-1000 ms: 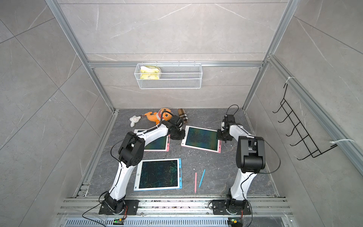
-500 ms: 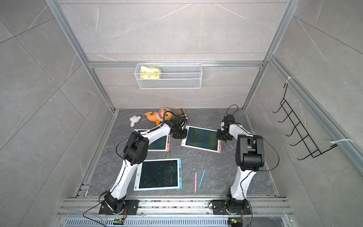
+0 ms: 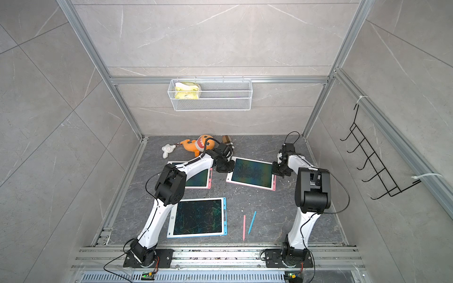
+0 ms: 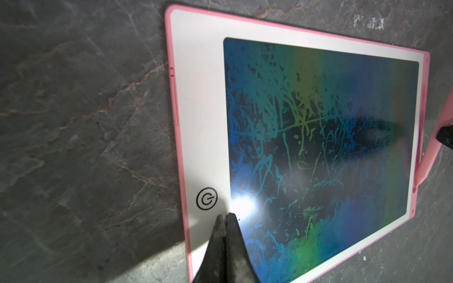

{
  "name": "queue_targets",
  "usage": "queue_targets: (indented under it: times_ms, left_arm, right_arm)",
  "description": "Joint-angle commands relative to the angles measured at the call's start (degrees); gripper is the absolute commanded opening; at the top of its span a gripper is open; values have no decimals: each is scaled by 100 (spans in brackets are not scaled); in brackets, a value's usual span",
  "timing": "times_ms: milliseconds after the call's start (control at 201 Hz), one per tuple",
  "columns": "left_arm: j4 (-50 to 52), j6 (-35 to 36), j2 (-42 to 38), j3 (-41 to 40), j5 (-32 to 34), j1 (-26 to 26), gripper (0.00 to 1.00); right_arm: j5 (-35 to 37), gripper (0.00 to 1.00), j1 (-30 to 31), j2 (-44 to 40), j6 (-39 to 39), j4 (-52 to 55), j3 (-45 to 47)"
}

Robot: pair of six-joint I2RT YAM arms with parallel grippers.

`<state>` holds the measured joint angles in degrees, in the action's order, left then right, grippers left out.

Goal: Place the stylus back onto the writing tablet
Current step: Place the stylus on the writing tablet.

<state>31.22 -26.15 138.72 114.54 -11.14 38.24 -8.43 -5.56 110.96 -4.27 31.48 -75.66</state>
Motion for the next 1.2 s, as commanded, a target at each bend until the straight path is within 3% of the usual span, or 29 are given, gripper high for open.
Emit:
queue_targets:
  times_ms: [0,732,936,1075,1195]
  left_arm:
    - [267,3,67,-55,49,-1,3]
    - [120,101,-95,-380,-3,-7,2]
    - [142,104,-87,-365,13,-23,2]
    - [165,99,-95,-375,23,-27,2]
    - [171,101,-97,-367,40,-26,2]
  right_arm:
    - [-157,0,-21,33,-84,103,-51]
    - [-128,0,-61,348,-9,156,-151]
    - [-80,30,-63,274,-12,152,-178]
    - [-87,41,-66,209,-25,201,-254]
    - [-70,44,-68,177,-41,276,-347]
